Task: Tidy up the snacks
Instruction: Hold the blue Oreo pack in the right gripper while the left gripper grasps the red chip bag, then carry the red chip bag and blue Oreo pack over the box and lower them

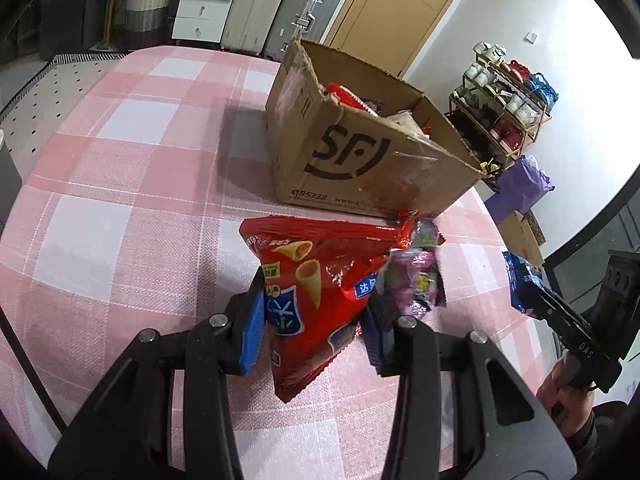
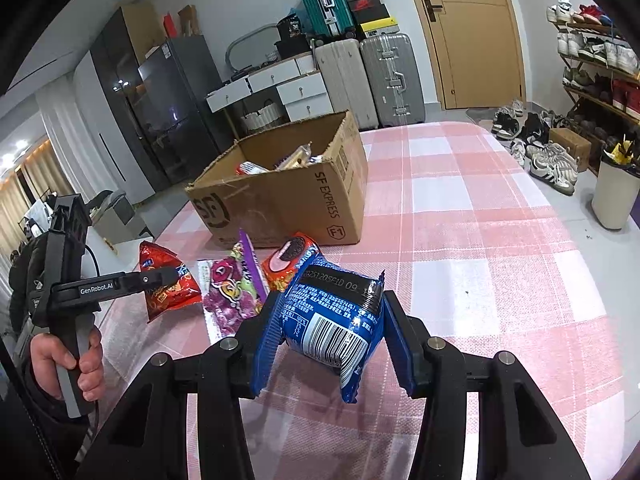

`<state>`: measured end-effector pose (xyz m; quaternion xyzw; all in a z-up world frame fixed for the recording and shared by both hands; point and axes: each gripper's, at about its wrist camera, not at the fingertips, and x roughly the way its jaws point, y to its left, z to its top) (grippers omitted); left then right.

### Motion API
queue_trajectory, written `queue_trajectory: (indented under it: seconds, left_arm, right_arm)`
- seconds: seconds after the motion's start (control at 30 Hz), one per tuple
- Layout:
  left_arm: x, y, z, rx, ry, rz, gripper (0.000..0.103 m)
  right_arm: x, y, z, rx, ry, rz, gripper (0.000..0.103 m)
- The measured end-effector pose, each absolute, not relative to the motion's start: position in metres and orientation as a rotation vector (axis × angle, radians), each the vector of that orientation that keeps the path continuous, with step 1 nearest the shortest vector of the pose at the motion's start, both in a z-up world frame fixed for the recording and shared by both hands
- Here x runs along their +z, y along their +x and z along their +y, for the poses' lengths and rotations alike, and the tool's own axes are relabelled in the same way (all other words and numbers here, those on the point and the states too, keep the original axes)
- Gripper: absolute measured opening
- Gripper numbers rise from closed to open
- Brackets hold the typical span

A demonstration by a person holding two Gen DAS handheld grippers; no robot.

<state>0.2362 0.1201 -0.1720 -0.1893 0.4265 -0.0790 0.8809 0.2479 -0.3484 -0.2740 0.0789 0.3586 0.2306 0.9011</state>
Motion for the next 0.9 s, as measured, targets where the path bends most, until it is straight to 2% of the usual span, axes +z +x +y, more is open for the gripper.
queue_trajectory:
  seconds: [0.53, 0.9]
  left_arm:
    - [-0.124, 0.216, 0.118, -0.148, -0.336, 0.844, 0.038]
    - [-0.069, 0.212, 0.116, -0.158, -0.281, 0.779, 0.038]
  right_arm:
    - [-0.227, 0.235, -0.358, 0.485, 0.187, 0.609, 0.049]
    - [-0.178, 0.243, -0.342, 0.533, 0.061, 0.520, 0.049]
